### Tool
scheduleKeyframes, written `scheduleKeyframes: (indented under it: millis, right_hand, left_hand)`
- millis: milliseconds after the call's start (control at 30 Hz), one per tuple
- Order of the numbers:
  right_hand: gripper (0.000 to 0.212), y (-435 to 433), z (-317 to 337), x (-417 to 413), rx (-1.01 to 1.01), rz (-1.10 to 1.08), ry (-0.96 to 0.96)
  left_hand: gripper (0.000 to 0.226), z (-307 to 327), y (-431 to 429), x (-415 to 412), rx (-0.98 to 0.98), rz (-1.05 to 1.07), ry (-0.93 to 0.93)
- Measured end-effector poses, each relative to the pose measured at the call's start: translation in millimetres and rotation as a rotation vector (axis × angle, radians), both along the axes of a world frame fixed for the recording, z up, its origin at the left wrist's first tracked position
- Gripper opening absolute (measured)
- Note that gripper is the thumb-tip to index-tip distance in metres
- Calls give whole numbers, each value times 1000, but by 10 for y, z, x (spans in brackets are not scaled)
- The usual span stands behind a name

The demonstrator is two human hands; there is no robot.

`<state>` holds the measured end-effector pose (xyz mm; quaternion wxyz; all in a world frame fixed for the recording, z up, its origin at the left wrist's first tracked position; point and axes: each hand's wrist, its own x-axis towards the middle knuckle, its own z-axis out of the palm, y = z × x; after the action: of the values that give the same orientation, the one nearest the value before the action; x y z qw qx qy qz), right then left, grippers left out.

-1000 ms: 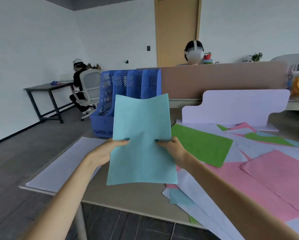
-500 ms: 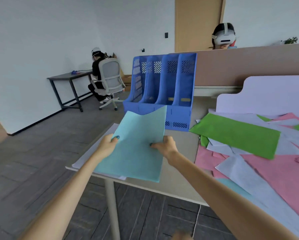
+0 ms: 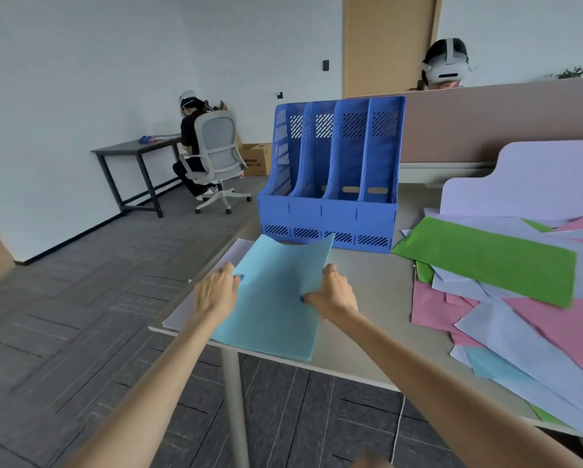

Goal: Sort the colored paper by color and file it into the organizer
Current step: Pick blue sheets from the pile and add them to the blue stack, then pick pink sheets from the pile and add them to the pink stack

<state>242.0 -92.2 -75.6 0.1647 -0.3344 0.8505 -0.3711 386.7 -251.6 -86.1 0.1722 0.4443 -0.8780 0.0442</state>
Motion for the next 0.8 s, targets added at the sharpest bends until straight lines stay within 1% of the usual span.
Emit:
scheduleKeyframes:
  millis: [100,200,267,333,500,600,667,800]
  right_hand:
    - [56,60,-17,-7,113,-18,132]
    - [80,81,-13,-18,177,-38,257]
    - [84,93,-7,-9,208,-34,315]
    - [77,112,-9,-13,193,-33,350]
    - [38,194,46,-107,16,10,315]
    - [22,327,108,-251,-28,27,328]
    - [14,460,140,-398,-36,14,329]
    - [8,831,195,-762,-38,-19,326]
  left_hand:
    - [28,-88,-30,-11,0,-4,-8]
    - [28,-159,-77,1,-7,10,-1]
    - [24,-177,-82,2,-52,5,7]
    - [17,-156,-39,-20,-97,-35,48]
    - [5,2,238,-235,-150,-267,203]
    - [6,65,505,-463,-144,-384,227]
    - [8,82,689,-637,-127,-446,238]
    - [10,108,1058,-1001,-75,-519,265]
